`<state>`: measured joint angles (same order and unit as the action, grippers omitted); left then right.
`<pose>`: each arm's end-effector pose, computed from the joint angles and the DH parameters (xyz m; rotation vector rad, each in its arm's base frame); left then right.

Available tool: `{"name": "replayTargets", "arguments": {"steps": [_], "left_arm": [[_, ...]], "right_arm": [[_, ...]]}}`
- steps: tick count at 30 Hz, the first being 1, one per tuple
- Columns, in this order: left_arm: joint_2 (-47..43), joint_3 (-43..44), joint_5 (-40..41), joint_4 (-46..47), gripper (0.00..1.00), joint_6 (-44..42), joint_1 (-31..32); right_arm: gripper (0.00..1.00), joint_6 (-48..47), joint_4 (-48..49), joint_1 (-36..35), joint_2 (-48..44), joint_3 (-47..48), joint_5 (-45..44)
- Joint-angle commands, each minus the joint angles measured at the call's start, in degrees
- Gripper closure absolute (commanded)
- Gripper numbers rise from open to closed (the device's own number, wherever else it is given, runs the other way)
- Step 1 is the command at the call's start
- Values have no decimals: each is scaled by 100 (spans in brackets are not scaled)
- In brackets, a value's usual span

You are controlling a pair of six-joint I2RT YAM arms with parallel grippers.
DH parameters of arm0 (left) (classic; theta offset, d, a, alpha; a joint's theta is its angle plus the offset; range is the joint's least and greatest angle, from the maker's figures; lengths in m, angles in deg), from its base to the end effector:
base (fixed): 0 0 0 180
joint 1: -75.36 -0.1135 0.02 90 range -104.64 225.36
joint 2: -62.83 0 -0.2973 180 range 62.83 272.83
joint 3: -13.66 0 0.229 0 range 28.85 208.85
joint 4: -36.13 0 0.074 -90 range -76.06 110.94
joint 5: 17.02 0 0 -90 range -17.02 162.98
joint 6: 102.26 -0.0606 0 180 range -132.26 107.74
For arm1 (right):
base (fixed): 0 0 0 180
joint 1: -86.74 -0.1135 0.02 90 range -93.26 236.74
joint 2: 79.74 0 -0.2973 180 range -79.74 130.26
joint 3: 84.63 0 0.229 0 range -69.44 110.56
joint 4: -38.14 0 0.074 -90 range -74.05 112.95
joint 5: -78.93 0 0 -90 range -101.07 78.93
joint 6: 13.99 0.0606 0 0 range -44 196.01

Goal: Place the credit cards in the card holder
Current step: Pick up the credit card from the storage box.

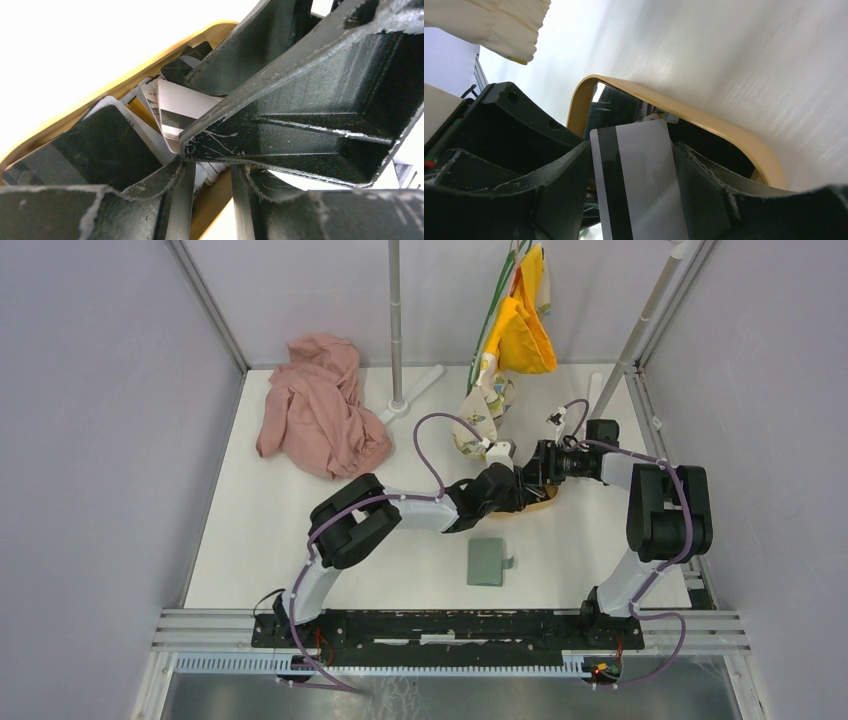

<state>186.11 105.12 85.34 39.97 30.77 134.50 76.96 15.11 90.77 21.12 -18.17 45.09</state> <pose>0.2652 -0.4186 0.1788 0.1636 2.1605 -0.8642 0.3257 0.0275 0.1853 -0.2576 2.3080 1.2057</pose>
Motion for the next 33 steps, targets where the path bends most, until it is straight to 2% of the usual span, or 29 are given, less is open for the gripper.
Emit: {"name": "replayTargets", "arguments": {"steps": [1,9,17,28,33], "left_arm": [[-15,274,307,285,60,92,-148],[-141,-15,284,477,60,176,-200],[-502,-549,114,893,62,57,-241],[-2046,-1927,-296,1233,63,-552,-229],[-3020,-2594,-347,1270,63,-898,-158]], "right_arm": [[32,-275,-427,89,-75,10,-338],[26,-524,-564,142,-136,74,-246],[24,-1085,-889,142,-275,234,-405],[25,-2040,-1009,125,-1074,248,-598],[26,-3274,-1199,-49,-1774,128,-660]]}}
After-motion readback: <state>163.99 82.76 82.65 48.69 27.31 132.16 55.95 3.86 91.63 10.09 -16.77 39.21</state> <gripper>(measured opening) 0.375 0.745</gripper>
